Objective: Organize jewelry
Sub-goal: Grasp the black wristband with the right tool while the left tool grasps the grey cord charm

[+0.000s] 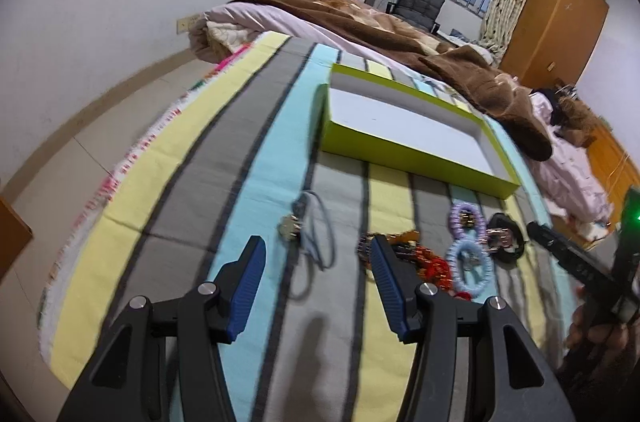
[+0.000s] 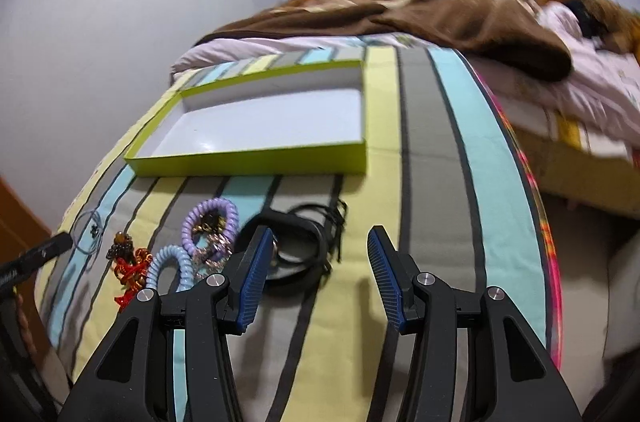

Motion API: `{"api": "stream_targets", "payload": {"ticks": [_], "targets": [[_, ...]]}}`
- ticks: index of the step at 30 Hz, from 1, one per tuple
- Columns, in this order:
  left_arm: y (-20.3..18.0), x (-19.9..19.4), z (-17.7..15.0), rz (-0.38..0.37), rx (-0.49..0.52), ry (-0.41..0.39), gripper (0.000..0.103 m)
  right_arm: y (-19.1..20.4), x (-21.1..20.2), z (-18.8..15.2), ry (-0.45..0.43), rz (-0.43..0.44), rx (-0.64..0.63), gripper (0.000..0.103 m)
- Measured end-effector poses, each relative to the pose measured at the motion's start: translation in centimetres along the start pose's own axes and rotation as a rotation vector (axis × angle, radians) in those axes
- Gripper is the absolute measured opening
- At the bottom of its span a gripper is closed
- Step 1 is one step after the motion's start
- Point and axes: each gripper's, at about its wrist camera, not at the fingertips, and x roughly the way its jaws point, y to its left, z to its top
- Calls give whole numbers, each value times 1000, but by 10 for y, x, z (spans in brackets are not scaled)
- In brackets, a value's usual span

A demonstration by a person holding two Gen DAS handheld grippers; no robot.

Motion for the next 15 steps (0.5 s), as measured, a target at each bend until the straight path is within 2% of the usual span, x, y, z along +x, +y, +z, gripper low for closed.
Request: {"api": "stream_targets", "payload": {"ticks": [2,4,6,11,15], "targets": [[0,2,0,-7,1,10,56,3,4,3,4,32,-40,50],[-1,5,1,-23,-6,19,56,4,10,6,17,82,-60,41],[-1,7,1,-10,11,19,56,4,14,8,29,109,-68,39],[1,15,2,-22,12,43,56,2,30,8,86,94,-95,39],[0,22,2,-15,25,67,56,0,33,9,100,72,-117,39]]}}
